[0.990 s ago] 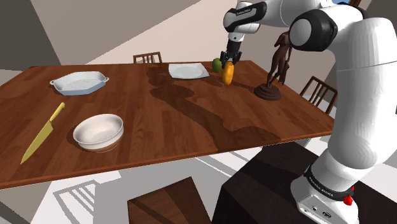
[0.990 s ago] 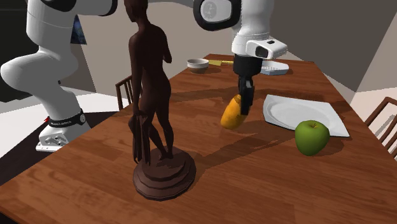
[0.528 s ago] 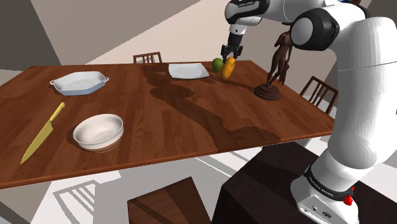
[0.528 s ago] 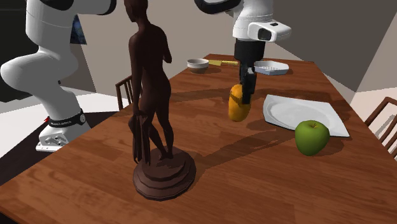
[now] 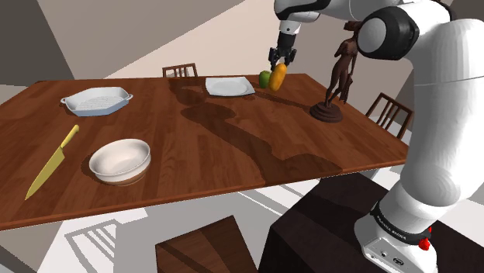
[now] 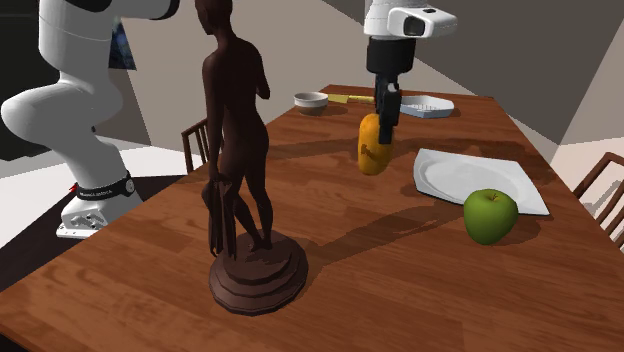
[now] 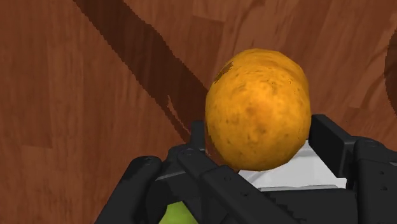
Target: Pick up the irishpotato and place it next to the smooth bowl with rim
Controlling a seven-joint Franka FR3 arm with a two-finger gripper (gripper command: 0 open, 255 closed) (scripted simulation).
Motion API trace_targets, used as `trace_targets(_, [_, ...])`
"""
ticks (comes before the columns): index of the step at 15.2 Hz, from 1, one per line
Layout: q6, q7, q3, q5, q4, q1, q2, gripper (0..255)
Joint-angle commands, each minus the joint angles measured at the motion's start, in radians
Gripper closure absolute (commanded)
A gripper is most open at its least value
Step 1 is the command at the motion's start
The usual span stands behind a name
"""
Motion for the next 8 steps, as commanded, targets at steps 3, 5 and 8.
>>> trace_targets(3, [0.066, 0.066, 0.01, -0.026, -0.174, 0.072, -0.116, 255])
trace_targets(5, [0.093, 0.104, 0.018, -0.038, -0.245, 0.106, -0.164, 255])
trace_targets(8, [0.127, 0.164, 0.034, -0.056, -0.336, 0.154, -0.227, 255])
